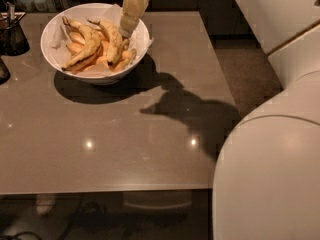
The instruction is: Pick banana from white bowl
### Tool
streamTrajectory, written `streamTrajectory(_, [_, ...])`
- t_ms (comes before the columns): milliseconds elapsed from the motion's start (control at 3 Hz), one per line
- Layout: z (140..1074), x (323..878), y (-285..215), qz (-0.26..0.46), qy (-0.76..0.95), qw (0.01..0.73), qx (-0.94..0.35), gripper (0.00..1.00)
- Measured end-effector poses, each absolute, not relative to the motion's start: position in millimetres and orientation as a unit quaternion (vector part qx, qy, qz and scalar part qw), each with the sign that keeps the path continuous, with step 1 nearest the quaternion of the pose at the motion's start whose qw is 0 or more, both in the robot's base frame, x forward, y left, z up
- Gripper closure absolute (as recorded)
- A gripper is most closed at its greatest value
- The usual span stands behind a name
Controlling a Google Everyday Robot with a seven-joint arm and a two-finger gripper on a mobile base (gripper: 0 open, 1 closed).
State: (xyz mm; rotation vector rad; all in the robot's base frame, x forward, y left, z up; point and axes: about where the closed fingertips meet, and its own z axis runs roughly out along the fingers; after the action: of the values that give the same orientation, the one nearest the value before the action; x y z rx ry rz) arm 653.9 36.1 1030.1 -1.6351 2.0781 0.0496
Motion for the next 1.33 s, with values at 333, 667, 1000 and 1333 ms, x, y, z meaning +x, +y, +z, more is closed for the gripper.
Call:
streamTrajectory(333, [1025,656,43,0.022,0.77,0.239,-0.591,0.32])
streamTrajectory(667, [1024,661,49,0.024,0.774,0.236,-0.587,0.32])
streamTrajectory(1000, [1017,671,52,0.029,0.785,0.226,-0.576,0.31])
streamTrajectory(1333, [1007,686,54,0.029,0.799,0.214,-0.561,0.34])
